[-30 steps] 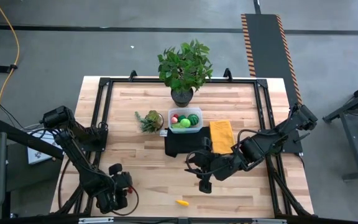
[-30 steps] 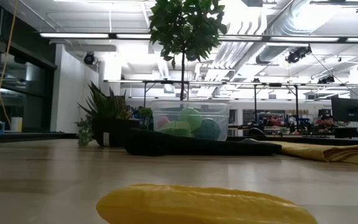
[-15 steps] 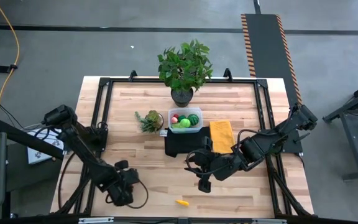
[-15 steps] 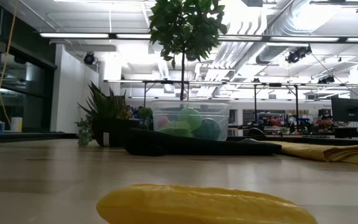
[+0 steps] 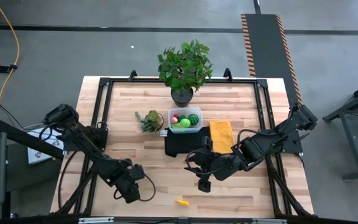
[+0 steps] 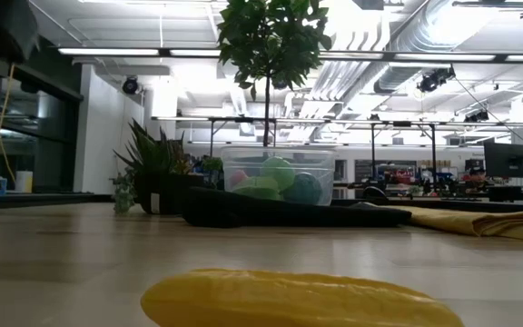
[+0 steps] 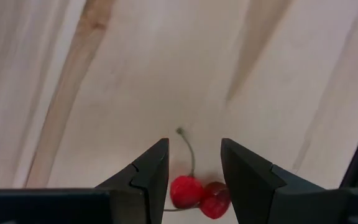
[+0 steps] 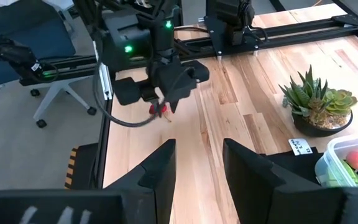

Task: Pick and placing Produce into tupperware
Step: Put the top dark red cherry into the transparent bin

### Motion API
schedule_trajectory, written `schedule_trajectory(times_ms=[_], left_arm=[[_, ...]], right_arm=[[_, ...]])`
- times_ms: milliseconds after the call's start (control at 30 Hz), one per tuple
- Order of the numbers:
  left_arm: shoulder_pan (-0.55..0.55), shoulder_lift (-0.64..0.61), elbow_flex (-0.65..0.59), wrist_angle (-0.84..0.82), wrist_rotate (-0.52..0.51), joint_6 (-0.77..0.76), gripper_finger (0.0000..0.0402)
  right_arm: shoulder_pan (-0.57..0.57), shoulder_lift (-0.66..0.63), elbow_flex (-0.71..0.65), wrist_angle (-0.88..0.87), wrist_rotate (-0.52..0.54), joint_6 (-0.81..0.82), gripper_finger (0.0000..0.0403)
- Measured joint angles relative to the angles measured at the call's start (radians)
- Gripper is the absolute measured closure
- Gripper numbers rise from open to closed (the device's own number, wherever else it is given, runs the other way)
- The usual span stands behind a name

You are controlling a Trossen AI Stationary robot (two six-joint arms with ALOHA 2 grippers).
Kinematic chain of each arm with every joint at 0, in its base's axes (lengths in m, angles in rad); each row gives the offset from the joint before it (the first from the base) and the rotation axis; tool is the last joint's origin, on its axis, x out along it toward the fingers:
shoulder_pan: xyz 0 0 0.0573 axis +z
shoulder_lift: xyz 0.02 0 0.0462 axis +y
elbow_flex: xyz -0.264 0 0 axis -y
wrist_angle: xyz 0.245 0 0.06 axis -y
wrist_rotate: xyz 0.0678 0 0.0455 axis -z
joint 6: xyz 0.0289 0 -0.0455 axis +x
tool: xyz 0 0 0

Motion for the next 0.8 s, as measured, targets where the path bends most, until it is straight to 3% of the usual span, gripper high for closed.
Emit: schedule_trajectory(times_ms=[367, 600, 800], left_arm=[[0.134, 0.000, 0.000, -0.025, 0.156, -0.082, 0.0268], [0.219, 0.000, 0.000, -0.059, 0.258, -0.248, 0.0268], [0.234, 0.000, 0.000, -0.107, 0.278, -0.262, 0.0268]], right_arm=[[0.000, 0.000, 0.000, 0.000, 0.000, -0.003, 0.0279], [0.000, 0.000, 0.000, 0.000, 0.000, -0.010, 0.0279], [0.000, 0.000, 0.000, 0.000, -0.008, -0.031, 0.0279]])
